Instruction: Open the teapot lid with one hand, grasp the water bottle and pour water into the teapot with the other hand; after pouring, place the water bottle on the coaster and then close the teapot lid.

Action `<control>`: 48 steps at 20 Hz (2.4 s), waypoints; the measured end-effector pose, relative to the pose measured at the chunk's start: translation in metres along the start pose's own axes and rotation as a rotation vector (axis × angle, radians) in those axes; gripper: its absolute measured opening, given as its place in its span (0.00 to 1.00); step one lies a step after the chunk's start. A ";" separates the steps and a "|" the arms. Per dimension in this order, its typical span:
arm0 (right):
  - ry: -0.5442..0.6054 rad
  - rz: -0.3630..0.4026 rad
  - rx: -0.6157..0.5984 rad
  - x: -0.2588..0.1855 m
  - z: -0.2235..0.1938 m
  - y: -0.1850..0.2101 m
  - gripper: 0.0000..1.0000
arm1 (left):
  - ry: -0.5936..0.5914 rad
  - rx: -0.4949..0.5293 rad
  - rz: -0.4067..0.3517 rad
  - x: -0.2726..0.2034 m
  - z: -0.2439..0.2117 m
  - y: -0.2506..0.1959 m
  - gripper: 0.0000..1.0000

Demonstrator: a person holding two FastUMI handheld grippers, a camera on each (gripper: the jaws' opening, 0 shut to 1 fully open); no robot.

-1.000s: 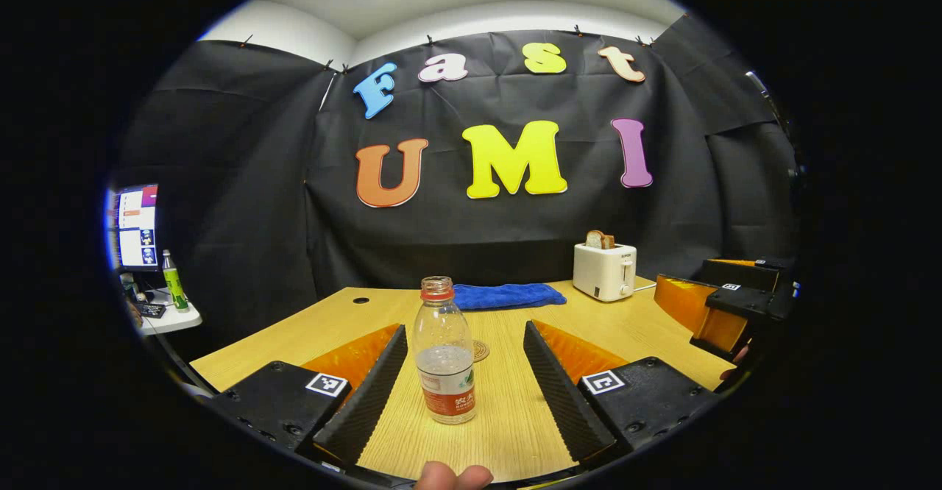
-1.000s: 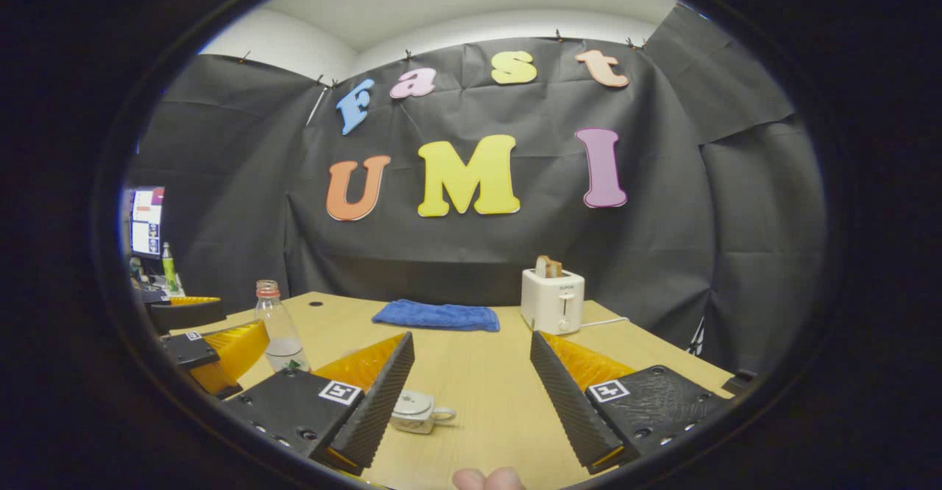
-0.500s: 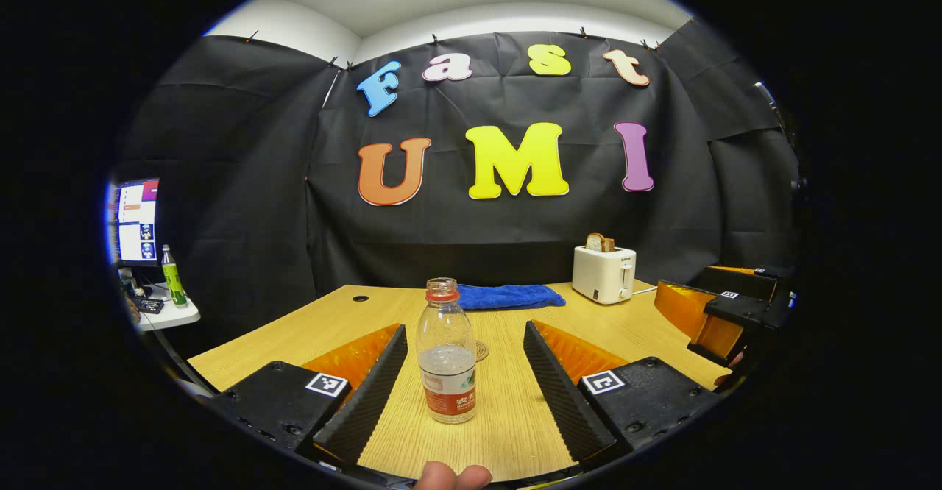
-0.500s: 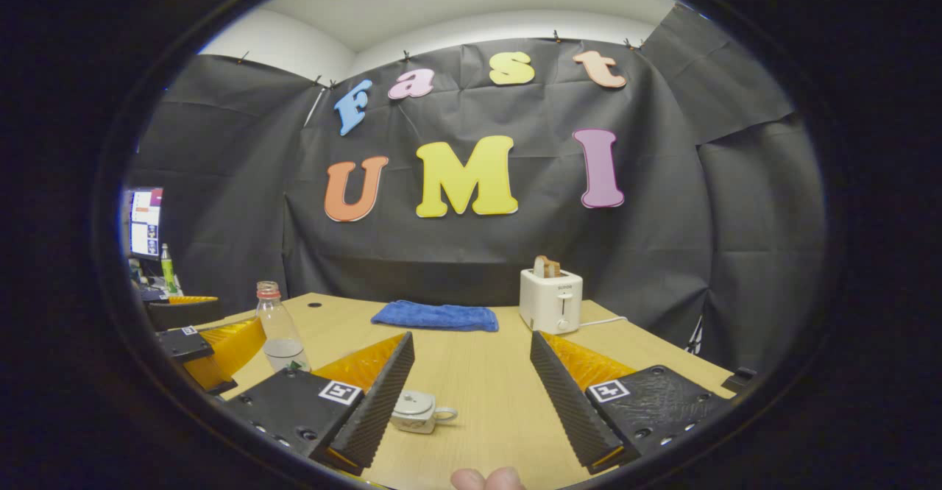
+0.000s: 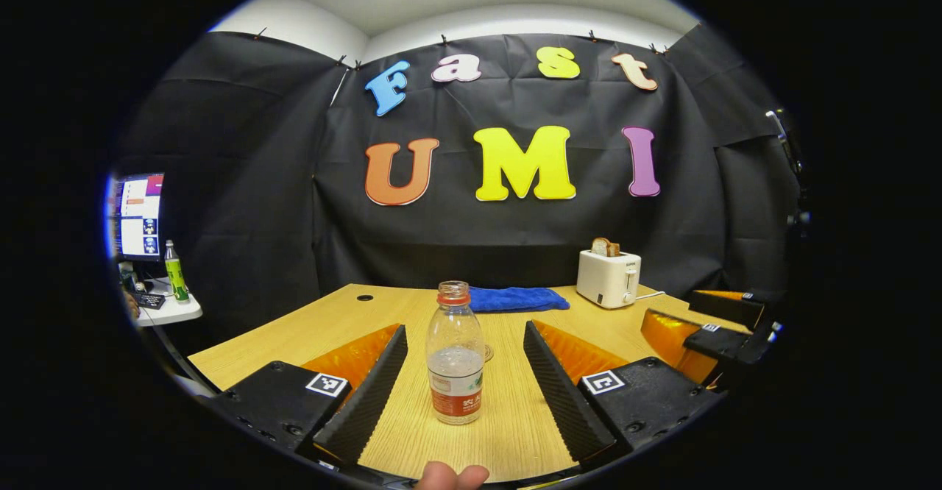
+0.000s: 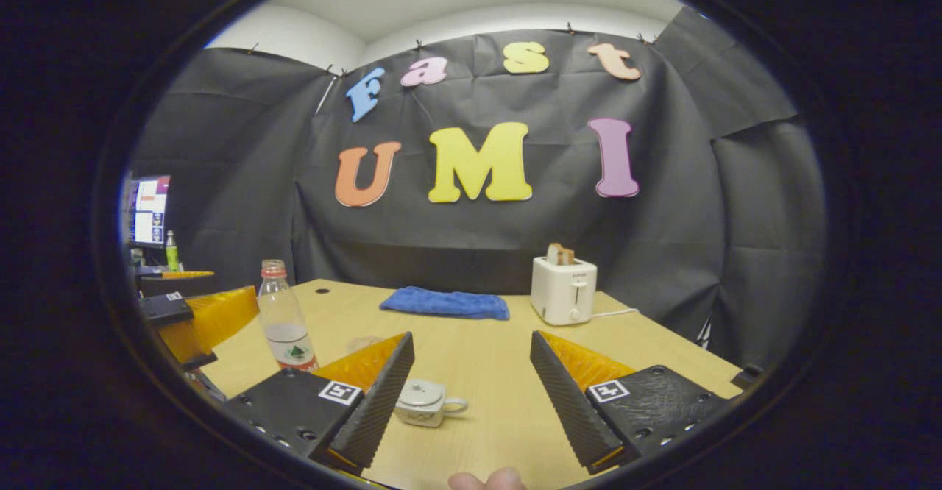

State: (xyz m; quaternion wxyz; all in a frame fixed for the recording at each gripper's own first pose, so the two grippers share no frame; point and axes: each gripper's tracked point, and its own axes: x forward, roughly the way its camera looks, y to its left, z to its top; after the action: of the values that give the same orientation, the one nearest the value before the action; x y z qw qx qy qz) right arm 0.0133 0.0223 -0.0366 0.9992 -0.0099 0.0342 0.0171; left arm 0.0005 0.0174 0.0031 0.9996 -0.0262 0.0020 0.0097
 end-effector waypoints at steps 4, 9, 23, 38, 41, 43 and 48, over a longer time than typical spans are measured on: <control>0.041 0.009 -0.013 0.021 -0.023 0.016 0.93 | 0.013 -0.010 0.009 0.001 -0.002 0.005 0.99; 0.081 0.007 -0.033 0.048 -0.046 0.029 0.96 | 0.025 -0.037 0.028 0.002 -0.003 0.016 1.00; 0.172 0.033 -0.054 0.082 -0.077 0.052 0.45 | 0.031 -0.039 0.054 0.005 -0.003 0.030 1.00; 0.138 0.074 -0.014 0.080 -0.057 0.053 0.00 | 0.129 -0.095 -0.006 0.011 -0.034 0.023 1.00; 0.115 0.074 0.000 0.075 -0.042 0.046 0.00 | 0.143 -0.096 -0.056 0.014 -0.050 0.012 0.99; 0.098 0.066 -0.015 0.069 -0.035 0.040 0.00 | 0.171 -0.095 -0.070 0.015 -0.065 0.011 0.98; 0.063 0.056 -0.037 0.053 -0.019 0.027 0.00 | 0.218 -0.064 -0.066 0.033 -0.094 0.006 0.98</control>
State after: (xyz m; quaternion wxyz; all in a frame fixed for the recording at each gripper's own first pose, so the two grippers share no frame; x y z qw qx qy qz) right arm 0.0643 0.0506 -0.0598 0.9964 -0.0277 0.0658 0.0455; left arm 0.0326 0.0194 -0.0912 0.9919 -0.0591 0.1093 -0.0260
